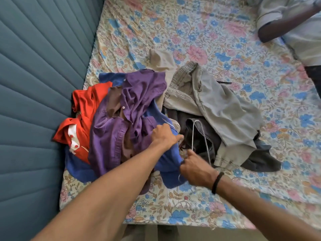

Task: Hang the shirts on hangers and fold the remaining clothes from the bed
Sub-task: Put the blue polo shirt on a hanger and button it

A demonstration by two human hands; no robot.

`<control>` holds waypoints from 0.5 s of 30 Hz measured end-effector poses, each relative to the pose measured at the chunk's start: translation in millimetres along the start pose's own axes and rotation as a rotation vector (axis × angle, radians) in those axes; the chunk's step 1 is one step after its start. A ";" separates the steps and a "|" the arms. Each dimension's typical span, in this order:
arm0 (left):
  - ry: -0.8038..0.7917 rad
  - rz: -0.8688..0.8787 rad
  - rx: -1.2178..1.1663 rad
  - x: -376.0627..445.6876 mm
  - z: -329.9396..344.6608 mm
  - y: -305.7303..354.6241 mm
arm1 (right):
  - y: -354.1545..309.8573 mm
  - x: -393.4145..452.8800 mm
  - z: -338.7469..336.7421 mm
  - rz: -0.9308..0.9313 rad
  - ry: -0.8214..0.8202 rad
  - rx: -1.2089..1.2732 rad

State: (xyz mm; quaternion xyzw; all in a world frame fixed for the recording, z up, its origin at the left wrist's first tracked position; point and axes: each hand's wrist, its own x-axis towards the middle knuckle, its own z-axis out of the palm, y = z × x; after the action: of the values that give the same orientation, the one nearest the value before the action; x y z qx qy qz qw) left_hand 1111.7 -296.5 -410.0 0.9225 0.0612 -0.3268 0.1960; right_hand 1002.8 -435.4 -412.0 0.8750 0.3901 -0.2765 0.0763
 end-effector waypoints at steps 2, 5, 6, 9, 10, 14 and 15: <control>0.003 -0.035 0.060 4.8 13.5 4.1 | 40.6 -13.7 13.0 0.095 0.020 -0.093; 0.020 -0.091 0.126 8.8 29.0 13.2 | 95.4 -40.8 34.1 0.217 -0.004 -0.146; 0.033 -0.094 0.129 9.8 31.1 14.0 | 110.1 -48.5 36.8 0.245 -0.019 -0.167; 0.114 -0.070 0.044 11.6 35.5 7.1 | 128.9 -64.0 50.2 0.276 -0.023 -0.190; 0.152 -0.077 -0.012 9.9 35.9 3.4 | 127.0 -67.4 51.8 0.274 -0.027 -0.169; 0.334 -0.220 -0.464 -6.3 28.7 2.4 | 106.3 -78.0 55.4 0.218 0.104 -0.106; 0.393 -0.305 -0.613 -13.5 20.1 4.5 | 100.7 -78.8 52.1 0.193 0.176 -0.084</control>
State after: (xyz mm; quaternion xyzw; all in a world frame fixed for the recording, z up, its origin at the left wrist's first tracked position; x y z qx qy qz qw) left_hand 1090.7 -308.5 -414.3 0.8465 0.3286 -0.1357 0.3963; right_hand 1010.9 -573.0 -421.0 0.9254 0.3204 -0.1733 0.1049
